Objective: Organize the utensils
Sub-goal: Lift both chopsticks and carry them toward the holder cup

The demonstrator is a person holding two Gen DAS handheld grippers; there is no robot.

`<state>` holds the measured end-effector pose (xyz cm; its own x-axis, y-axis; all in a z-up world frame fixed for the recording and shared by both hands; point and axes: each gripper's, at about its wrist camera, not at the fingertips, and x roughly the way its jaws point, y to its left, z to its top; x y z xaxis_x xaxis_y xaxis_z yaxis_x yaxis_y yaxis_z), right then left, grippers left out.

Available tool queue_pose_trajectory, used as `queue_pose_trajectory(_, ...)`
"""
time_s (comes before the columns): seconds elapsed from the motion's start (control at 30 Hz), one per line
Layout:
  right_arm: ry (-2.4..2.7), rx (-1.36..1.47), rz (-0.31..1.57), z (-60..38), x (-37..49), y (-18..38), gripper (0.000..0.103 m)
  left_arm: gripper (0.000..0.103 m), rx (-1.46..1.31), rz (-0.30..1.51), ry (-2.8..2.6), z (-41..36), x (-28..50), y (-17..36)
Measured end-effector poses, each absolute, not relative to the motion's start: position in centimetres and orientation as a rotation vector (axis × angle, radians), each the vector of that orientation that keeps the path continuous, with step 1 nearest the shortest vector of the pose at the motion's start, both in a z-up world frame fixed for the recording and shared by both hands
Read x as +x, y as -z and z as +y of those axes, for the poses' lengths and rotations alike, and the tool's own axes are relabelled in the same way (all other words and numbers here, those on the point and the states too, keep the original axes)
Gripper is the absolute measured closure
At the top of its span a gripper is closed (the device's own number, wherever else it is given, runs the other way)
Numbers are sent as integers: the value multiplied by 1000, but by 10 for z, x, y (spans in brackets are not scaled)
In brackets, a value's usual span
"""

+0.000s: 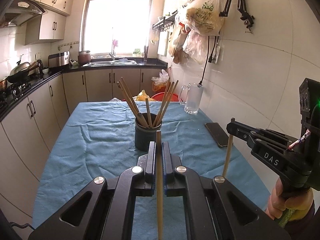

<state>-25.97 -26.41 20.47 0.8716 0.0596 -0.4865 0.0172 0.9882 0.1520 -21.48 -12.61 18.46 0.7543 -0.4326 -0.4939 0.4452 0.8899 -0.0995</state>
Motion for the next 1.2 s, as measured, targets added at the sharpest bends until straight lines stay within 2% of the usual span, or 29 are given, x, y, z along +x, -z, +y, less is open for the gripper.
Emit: queue_pose_trajectory(1.2,-50,114,471,-247,-250,-228,95,98,102,478,367,-107,-207,-204)
